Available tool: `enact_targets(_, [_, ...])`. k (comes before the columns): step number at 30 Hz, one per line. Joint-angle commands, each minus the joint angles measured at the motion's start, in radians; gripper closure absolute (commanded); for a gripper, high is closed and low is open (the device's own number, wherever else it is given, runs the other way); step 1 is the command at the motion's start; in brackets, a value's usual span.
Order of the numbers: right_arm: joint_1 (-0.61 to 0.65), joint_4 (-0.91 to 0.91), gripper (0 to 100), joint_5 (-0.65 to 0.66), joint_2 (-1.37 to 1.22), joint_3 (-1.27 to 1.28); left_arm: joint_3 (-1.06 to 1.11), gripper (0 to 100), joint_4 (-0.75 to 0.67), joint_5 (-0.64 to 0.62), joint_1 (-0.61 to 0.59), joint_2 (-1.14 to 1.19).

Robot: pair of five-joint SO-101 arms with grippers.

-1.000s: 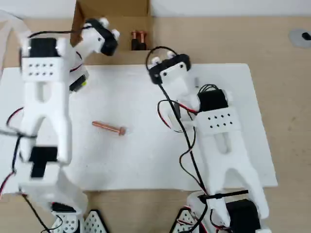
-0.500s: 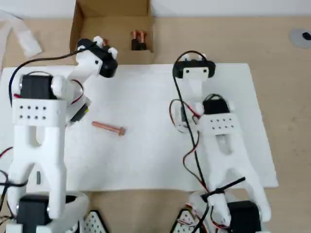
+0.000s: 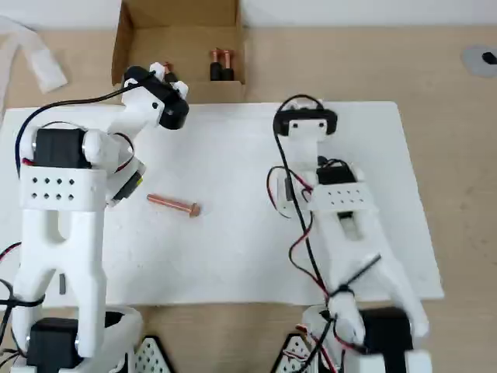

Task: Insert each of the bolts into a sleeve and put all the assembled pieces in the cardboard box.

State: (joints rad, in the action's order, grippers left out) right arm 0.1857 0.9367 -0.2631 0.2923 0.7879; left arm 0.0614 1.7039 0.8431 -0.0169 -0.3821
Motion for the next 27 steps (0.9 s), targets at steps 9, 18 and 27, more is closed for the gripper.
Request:
enact_targets(9, [-0.021,-0.064,80.7,-0.009,-0.289,-0.203,0.003,99,-0.017,-0.005,0.005,-0.035])
enact_targets(18, [-0.021,-0.063,80.7,-0.009,-0.39,-0.257,0.054,99,-0.017,-0.005,0.005,-0.041])
enact_targets(27, [-0.018,-0.064,96.6,-0.003,-0.39,-0.265,0.048,99,-0.017,-0.005,0.005,-0.041])
